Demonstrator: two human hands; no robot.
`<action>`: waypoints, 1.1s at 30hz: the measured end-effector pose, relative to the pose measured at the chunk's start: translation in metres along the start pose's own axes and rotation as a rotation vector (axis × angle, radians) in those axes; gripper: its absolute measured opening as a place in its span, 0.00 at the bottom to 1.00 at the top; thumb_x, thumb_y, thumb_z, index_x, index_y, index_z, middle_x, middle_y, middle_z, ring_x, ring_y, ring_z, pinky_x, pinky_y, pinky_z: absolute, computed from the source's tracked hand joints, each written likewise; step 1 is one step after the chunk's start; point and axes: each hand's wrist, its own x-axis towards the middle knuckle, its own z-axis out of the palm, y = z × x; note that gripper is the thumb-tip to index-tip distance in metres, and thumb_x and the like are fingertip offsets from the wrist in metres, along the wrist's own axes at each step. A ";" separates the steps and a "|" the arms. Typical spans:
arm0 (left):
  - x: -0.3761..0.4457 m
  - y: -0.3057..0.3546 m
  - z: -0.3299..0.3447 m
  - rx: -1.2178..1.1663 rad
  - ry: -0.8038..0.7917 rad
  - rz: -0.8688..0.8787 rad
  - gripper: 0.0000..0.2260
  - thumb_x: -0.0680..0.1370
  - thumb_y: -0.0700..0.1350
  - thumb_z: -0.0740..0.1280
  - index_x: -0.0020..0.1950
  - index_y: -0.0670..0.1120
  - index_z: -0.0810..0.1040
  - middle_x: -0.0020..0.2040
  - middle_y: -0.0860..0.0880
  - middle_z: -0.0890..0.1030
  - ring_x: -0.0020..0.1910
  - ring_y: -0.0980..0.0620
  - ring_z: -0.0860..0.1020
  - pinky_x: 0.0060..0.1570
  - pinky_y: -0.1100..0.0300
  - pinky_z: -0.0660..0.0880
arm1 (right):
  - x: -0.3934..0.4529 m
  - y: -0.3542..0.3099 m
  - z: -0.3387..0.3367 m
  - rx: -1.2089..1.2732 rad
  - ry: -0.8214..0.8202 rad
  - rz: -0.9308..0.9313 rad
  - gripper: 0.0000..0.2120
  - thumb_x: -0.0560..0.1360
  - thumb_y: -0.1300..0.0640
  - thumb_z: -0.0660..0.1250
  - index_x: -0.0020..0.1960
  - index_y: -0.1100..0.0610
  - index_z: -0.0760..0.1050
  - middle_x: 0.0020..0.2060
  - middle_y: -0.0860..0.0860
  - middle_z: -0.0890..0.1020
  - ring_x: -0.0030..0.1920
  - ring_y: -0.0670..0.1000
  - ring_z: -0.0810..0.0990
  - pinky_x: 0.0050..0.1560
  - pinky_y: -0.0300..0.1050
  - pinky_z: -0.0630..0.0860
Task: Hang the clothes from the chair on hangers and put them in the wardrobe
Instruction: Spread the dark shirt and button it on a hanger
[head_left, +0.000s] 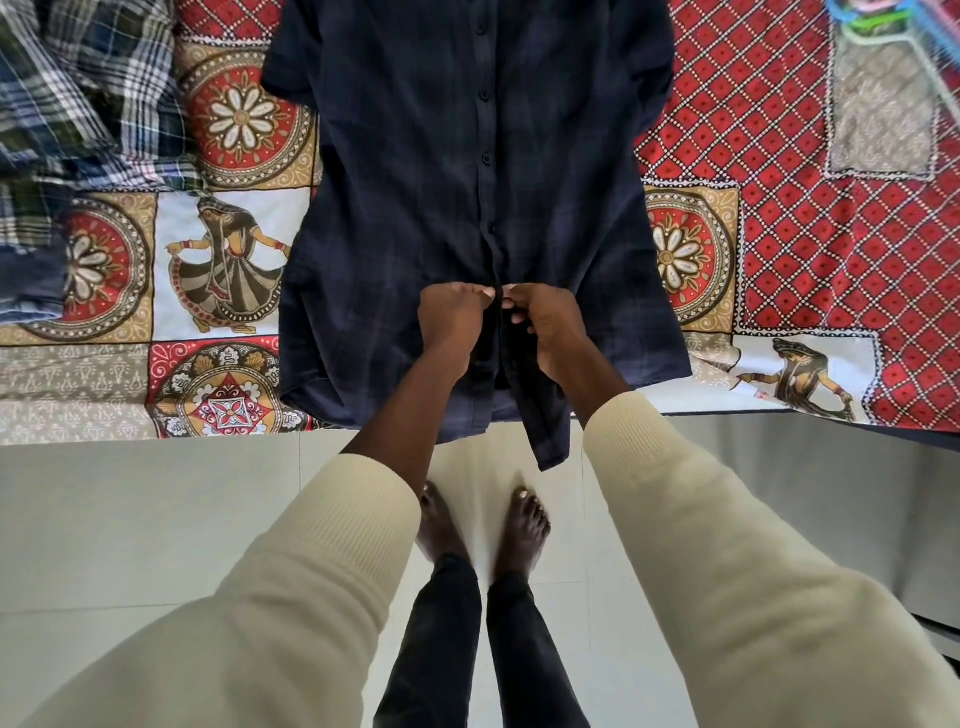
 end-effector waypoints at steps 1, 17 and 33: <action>0.000 0.002 -0.001 0.003 0.002 -0.010 0.08 0.74 0.36 0.71 0.36 0.46 0.83 0.35 0.51 0.83 0.32 0.58 0.78 0.32 0.66 0.73 | 0.001 0.000 -0.001 -0.008 -0.001 -0.002 0.06 0.72 0.61 0.67 0.40 0.57 0.82 0.35 0.48 0.82 0.34 0.46 0.73 0.36 0.38 0.68; 0.008 0.009 -0.013 0.113 -0.126 -0.017 0.04 0.74 0.39 0.73 0.45 0.38 0.82 0.36 0.47 0.83 0.34 0.54 0.80 0.37 0.61 0.76 | 0.008 0.017 0.013 -0.407 0.116 -0.391 0.07 0.73 0.59 0.71 0.37 0.60 0.81 0.32 0.51 0.83 0.35 0.49 0.82 0.37 0.46 0.79; 0.012 -0.011 -0.017 0.068 -0.119 0.204 0.14 0.76 0.39 0.70 0.58 0.47 0.70 0.38 0.48 0.81 0.35 0.55 0.77 0.38 0.60 0.74 | 0.014 -0.009 -0.009 -0.311 -0.196 -0.205 0.04 0.74 0.63 0.70 0.42 0.57 0.80 0.34 0.52 0.80 0.31 0.44 0.75 0.31 0.33 0.69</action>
